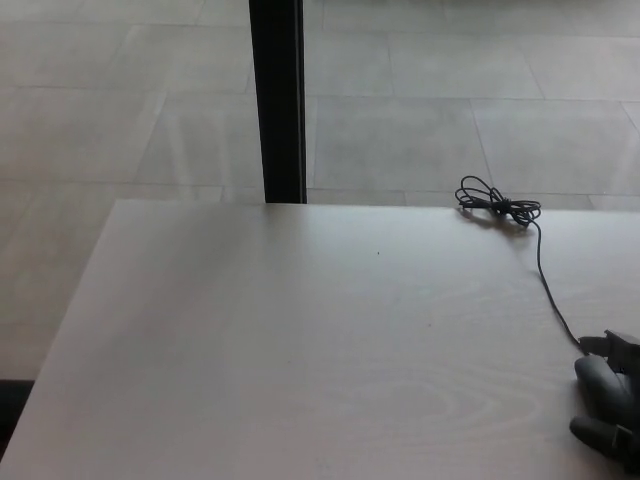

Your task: The robot uses its right fingers to click on the left button of the black mouse placed on the table.

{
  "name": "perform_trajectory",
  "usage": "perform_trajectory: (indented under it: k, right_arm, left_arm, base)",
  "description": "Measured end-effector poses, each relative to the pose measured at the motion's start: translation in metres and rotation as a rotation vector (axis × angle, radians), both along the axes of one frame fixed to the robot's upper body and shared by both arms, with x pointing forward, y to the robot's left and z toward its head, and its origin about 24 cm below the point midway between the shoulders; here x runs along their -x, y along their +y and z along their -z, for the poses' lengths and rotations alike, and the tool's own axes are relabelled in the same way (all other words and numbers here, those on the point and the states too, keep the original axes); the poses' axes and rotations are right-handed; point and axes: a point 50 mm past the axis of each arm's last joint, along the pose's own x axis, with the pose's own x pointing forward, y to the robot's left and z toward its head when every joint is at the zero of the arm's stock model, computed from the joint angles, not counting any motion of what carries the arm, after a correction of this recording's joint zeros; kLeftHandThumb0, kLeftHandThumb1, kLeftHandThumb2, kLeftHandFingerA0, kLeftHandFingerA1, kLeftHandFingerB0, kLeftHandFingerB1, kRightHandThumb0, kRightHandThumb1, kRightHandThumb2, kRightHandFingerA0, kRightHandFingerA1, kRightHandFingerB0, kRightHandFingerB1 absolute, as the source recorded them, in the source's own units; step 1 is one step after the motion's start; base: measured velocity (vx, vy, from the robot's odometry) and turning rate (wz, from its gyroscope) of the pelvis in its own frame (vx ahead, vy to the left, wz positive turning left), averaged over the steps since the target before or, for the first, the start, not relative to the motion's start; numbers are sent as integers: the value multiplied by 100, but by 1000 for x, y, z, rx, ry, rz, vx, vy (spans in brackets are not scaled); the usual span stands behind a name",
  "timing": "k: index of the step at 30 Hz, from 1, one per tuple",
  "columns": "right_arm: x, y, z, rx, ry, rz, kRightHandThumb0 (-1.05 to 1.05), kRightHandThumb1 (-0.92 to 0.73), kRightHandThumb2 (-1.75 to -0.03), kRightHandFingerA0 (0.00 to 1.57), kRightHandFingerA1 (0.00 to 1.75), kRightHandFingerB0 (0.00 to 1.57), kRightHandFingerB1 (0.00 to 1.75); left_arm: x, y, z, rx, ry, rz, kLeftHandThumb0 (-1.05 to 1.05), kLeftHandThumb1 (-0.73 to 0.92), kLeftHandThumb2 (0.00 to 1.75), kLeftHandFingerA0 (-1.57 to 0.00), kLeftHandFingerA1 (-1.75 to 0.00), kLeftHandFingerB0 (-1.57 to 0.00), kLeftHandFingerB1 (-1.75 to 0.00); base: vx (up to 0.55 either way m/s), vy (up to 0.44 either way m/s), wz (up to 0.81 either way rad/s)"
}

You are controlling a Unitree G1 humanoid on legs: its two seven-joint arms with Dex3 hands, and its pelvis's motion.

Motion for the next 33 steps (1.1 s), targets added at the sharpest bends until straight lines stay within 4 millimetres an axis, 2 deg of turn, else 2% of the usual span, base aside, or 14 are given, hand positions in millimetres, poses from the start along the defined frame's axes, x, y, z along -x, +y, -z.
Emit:
perform_trajectory:
  k: [2, 3, 4, 10, 11, 13, 18, 20, 22, 23, 26, 28, 29, 33]
  right_arm:
    - [1, -1, 4, 16, 11, -1, -78, -87, -66, 26, 45, 41, 34]
    - [1, -2, 5, 25, 12, -3, -79, -89, -67, 26, 43, 40, 33]
    - [2, -2, 6, 31, 13, -3, -78, -88, -67, 27, 43, 41, 33]
    - [3, -7, 10, 66, 7, -10, -77, -88, -67, 27, 46, 42, 35]
    - [3, -7, 11, 69, 5, -12, -79, -91, -68, 27, 45, 42, 35]
    - [2, -8, 11, 81, -1, -16, -78, -90, -67, 28, 43, 41, 34]
    - [1, -11, 10, 92, -6, -22, -76, -86, -66, 29, 44, 43, 35]
    - [0, -11, 9, 95, -9, -26, -78, -88, -67, 26, 43, 41, 34]
    - [-1, -10, 8, 103, -11, -32, -82, -80, -75, 26, 45, 39, 37]
    - [-1, -9, 8, 113, -12, -37, -70, -67, -111, 15, 50, 38, 54]
    - [-2, -6, 7, 133, -18, -49, -73, -70, -112, 17, 50, 39, 54]
    - [-3, -4, 7, 141, -19, -53, -70, -67, -112, 16, 50, 37, 54]
    - [-4, -3, 7, 138, -21, -54, -79, -90, -67, 29, 43, 40, 34]
    - [-5, -1, 7, 128, -23, -50, -78, -89, -67, 28, 43, 40, 34]
  left_arm:
    - [0, 0, 0, 1, -1, -2, -92, 92, 81, -48, -70, -43, -47]
    - [0, 0, 0, 2, -2, -4, -86, 78, 118, -52, -81, -40, -57]
    - [0, 0, 0, 4, -5, -6, -93, 92, 82, -51, -79, -43, -50]
    - [1, 0, 0, 10, -14, -10, -91, 92, 79, -47, -69, -44, -49]
    - [1, 0, 0, 10, -16, -13, -94, 92, 80, -53, -71, -53, -51]
    - [1, 0, 0, 10, -18, -15, -89, 92, 83, -53, -80, -48, -49]
    - [1, 0, 0, 9, -16, -14, -92, 92, 81, -50, -71, -47, -50]
    - [1, 0, 0, 9, -18, -18, -96, 83, 94, -52, -73, -46, -53]
    - [1, 0, 0, 9, -17, -18, -93, 91, 82, -52, -69, -50, -51]
    - [2, 0, 0, 8, -16, -19, -88, 92, 81, -57, -74, -50, -52]
    - [4, 1, 0, 9, -13, -23, -92, 92, 81, -53, -70, -47, -49]
    - [5, 1, 0, 9, -11, -23, -90, 92, 83, -52, -73, -46, -48]
    - [5, 1, 0, 8, -12, -24, -90, 92, 82, -54, -73, -46, -49]
    - [6, 1, 1, 10, -9, -25, -91, 92, 82, -54, -67, -46, -49]
  base:
    - [0, 0, 0]
    - [0, 0, 0]
    - [0, 0, 0]
    - [0, 0, 0]
    - [0, 0, 0]
    - [0, 0, 0]
    - [0, 0, 0]
    - [0, 0, 0]
    - [0, 0, 0]
    - [0, 0, 0]
    - [0, 0, 0]
    - [0, 0, 0]
    - [0, 0, 0]
    - [0, 0, 0]
